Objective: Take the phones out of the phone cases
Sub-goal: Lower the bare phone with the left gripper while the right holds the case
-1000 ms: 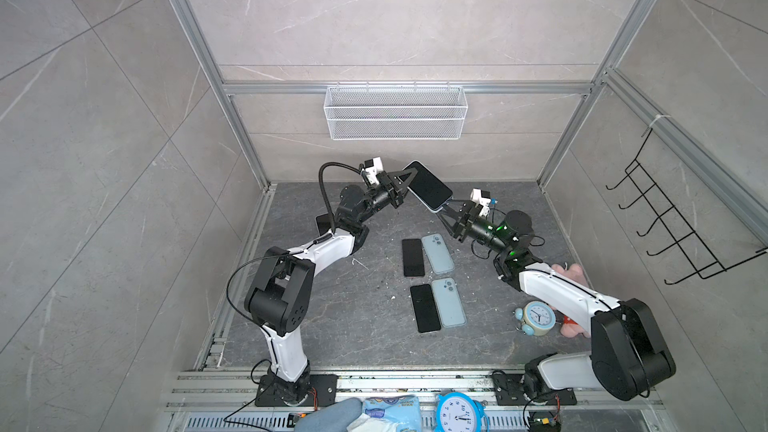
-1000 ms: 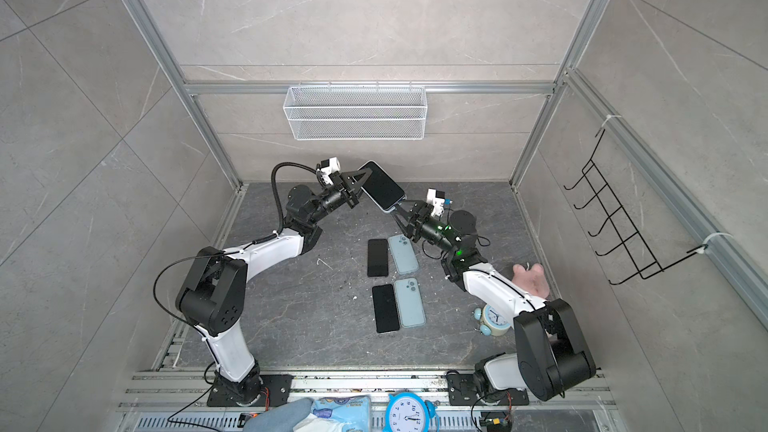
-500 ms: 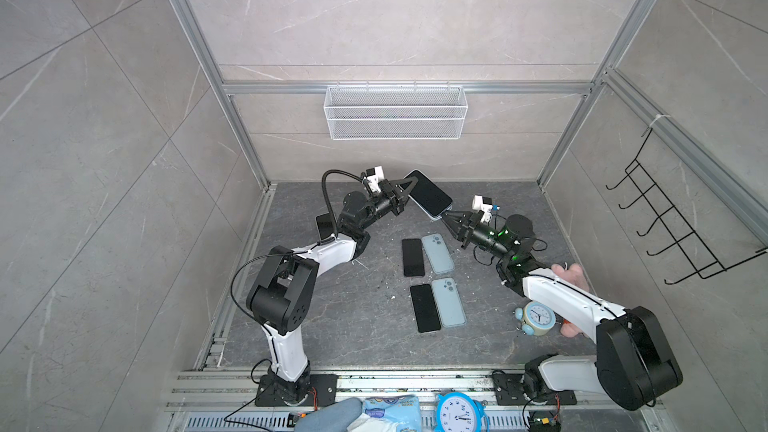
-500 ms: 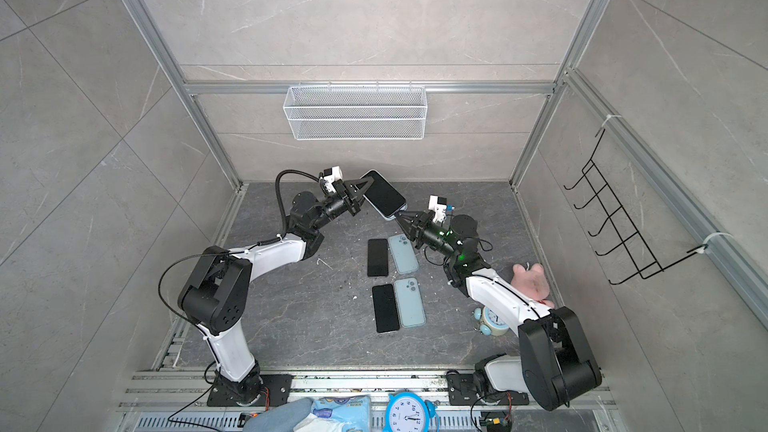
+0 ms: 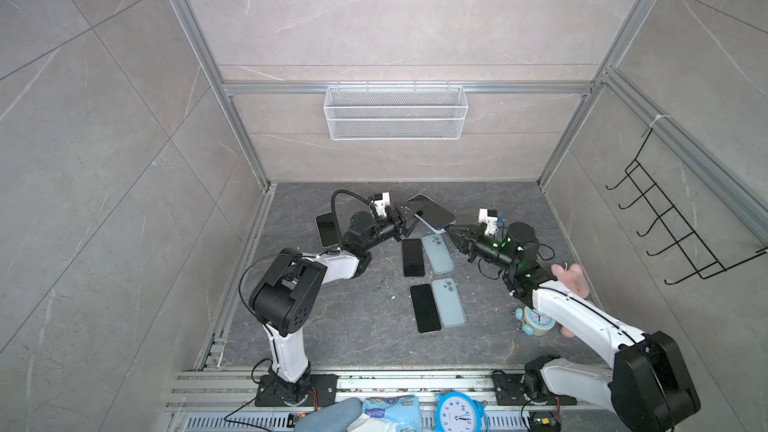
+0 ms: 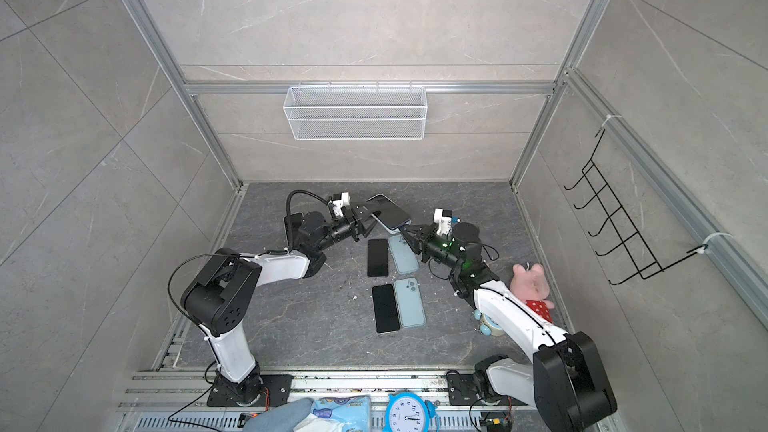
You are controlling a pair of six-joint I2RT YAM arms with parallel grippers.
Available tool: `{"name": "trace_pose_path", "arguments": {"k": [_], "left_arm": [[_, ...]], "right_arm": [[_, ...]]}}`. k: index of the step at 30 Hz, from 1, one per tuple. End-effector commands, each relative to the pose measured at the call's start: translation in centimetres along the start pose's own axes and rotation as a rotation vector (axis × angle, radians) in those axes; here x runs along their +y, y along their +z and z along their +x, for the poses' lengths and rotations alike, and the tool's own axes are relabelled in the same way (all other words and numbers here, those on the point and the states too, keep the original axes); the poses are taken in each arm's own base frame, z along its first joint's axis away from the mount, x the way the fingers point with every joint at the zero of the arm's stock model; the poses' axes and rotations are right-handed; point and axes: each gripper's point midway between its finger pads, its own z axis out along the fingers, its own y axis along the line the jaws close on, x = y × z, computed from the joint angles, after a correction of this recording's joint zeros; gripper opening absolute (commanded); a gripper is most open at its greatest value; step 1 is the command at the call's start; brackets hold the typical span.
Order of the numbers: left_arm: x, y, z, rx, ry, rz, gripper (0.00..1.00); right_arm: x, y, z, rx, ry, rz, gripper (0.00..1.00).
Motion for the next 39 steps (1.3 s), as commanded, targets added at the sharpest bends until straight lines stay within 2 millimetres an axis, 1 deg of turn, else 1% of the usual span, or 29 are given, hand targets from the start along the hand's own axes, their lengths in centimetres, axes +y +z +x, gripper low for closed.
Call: {"name": "trace_pose_path", "arguments": {"k": [1, 3, 6, 7, 10, 13, 15, 16, 18, 19, 21, 24, 29, 31, 33, 39], "left_arm": [[-2.2, -1.0, -0.3, -0.019, 0.129, 0.010, 0.69], [-1.9, -2.0, -1.0, -0.044, 0.167, -0.039, 0.71], [-1.3, -4.9, -2.2, -0.114, 0.244, -0.157, 0.73], [-1.4, -5.9, -2.4, -0.135, 0.282, -0.203, 0.73], [-2.7, -8.0, -2.3, -0.159, 0.427, -0.324, 0.75], [-5.5, -8.6, -1.3, -0.120, 0.574, -0.351, 0.75], [-7.1, -8.1, 0.5, -0.038, 0.700, -0.354, 0.75], [-7.8, -7.5, 1.6, 0.024, 0.771, -0.354, 0.74], [-8.9, -6.2, 4.7, 0.167, 0.909, -0.337, 0.74], [-8.9, -5.7, 6.2, 0.241, 0.973, -0.352, 0.74], [-8.6, -5.2, 8.2, 0.362, 1.085, -0.398, 0.74], [-7.5, -4.5, 10.1, 0.468, 1.214, -0.447, 0.74], [-4.8, -3.2, 10.9, 0.542, 1.340, -0.576, 0.74], [-4.2, -2.7, 10.9, 0.545, 1.373, -0.602, 0.74], [-3.7, -2.3, 10.3, 0.532, 1.395, -0.635, 0.73], [-2.2, -1.5, 9.8, 0.535, 1.410, -0.669, 0.72]], "right_arm": [[0.4, -0.7, 0.1, -0.016, -0.063, -0.008, 0.00], [-0.3, -1.0, 0.3, -0.017, -0.069, 0.016, 0.00], [-0.7, -1.5, 0.4, -0.030, -0.088, 0.041, 0.00], [-0.9, -1.6, 0.4, -0.033, -0.094, 0.051, 0.00], [-1.1, -1.7, 0.4, -0.033, -0.106, 0.060, 0.00], [-1.6, -1.6, 0.4, -0.031, -0.102, 0.067, 0.00], [-2.0, -1.4, 0.4, -0.028, -0.096, 0.072, 0.00], [-2.2, -1.3, 0.4, -0.027, -0.093, 0.075, 0.00], [-2.4, -1.2, 0.5, -0.023, -0.095, 0.080, 0.00], [-2.6, -1.1, 0.6, -0.019, -0.095, 0.085, 0.00], [-2.7, -1.1, 0.6, -0.018, -0.097, 0.090, 0.00], [-3.0, -1.0, 0.8, -0.015, -0.100, 0.104, 0.00], [-3.1, -0.6, 1.2, -0.003, -0.103, 0.110, 0.00], [-3.1, -0.5, 1.3, -0.004, -0.107, 0.114, 0.00], [-3.1, -0.4, 1.5, 0.001, -0.108, 0.116, 0.00], [-3.2, -0.1, 2.0, 0.013, -0.113, 0.120, 0.00]]}}
